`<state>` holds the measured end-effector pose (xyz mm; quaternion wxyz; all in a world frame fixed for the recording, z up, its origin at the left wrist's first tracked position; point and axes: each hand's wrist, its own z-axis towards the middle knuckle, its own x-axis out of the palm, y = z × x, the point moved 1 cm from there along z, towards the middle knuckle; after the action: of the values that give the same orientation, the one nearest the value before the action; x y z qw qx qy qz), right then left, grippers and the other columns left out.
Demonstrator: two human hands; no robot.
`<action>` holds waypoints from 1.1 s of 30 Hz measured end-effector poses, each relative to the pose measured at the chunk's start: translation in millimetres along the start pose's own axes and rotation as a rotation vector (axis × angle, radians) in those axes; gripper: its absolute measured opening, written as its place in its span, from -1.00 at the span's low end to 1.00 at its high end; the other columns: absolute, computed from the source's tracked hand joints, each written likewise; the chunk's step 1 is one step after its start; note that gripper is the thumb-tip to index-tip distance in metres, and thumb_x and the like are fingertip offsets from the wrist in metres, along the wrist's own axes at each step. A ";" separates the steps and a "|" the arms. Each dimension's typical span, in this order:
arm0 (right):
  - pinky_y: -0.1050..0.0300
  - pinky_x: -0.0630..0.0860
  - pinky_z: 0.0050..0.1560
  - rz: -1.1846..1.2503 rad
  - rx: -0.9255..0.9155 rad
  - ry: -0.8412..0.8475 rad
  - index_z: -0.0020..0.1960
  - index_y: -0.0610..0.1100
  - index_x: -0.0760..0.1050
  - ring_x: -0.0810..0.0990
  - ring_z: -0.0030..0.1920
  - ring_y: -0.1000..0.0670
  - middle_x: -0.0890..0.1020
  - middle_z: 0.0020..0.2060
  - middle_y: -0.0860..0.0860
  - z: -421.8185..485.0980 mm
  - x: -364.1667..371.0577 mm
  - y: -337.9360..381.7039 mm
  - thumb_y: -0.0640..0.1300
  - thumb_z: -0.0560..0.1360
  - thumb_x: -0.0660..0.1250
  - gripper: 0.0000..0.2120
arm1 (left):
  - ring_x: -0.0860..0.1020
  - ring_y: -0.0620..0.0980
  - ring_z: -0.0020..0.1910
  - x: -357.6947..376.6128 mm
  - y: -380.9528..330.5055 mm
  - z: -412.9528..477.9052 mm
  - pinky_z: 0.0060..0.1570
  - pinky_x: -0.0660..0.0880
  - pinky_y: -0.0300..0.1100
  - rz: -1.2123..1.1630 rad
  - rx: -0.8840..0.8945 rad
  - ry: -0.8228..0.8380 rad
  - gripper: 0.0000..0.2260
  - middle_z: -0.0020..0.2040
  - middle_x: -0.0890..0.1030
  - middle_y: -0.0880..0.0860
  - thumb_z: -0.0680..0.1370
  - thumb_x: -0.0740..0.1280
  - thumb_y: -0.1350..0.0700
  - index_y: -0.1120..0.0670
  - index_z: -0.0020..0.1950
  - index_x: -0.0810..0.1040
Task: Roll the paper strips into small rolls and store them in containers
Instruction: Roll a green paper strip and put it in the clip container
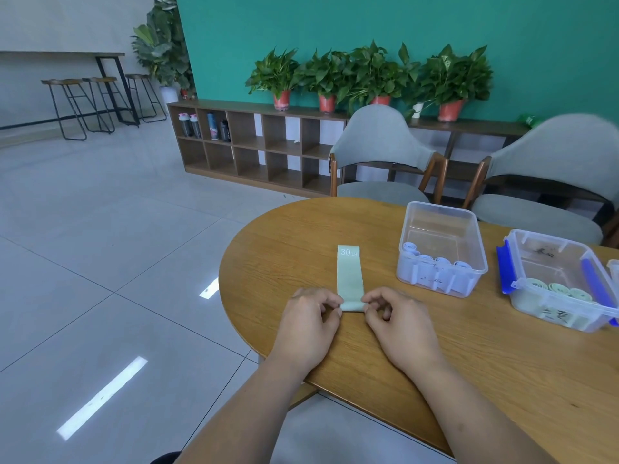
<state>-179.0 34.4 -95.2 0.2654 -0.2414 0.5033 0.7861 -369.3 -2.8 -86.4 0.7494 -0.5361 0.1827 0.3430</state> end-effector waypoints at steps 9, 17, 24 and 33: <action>0.37 0.40 -0.19 -0.037 -0.007 -0.022 0.03 0.12 0.71 0.57 -0.20 0.16 0.58 -0.26 0.21 0.7 -1.0 0.8 -0.07 0.54 0.49 -0.88 | 0.51 -0.27 0.06 1.7 1.1 0.7 0.02 0.34 -0.56 -0.011 -0.022 0.014 -0.76 -0.02 0.64 -0.28 0.58 0.46 0.08 -0.14 0.22 0.67; 0.48 0.35 -0.15 -0.053 0.000 0.006 0.13 0.12 0.70 0.56 -0.17 0.22 0.61 -0.15 0.25 1.8 1.8 -2.5 -0.12 0.53 0.50 -0.78 | 0.49 -0.25 0.08 2.3 2.2 1.3 0.04 0.32 -0.54 0.024 0.006 0.018 -0.75 0.06 0.63 -0.27 0.58 0.45 0.07 -0.14 0.25 0.67; 0.18 0.55 -0.11 -0.010 -0.004 -0.008 0.16 0.14 0.67 0.57 -0.22 0.13 0.64 -0.18 0.23 0.3 -0.4 -0.9 -0.10 0.53 0.49 -0.77 | 0.52 -0.25 0.04 0.4 0.6 -0.4 0.01 0.36 -0.54 -0.046 -0.025 0.004 -0.74 -0.03 0.65 -0.27 0.57 0.47 0.10 -0.16 0.23 0.66; 0.19 0.54 -0.13 -0.019 -0.011 -0.010 0.02 0.13 0.65 0.57 -0.20 0.16 0.63 -0.20 0.23 0.7 1.0 -1.9 -0.09 0.52 0.48 -0.86 | 0.51 -0.27 0.05 -0.1 0.7 0.4 0.01 0.37 -0.52 -0.017 -0.012 0.013 -0.81 -0.01 0.64 -0.26 0.58 0.45 0.08 -0.13 0.16 0.69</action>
<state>-178.6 35.9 -96.8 0.2742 -0.2435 0.4954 0.7875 -369.9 -2.4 -86.7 0.7479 -0.5442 0.1809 0.3343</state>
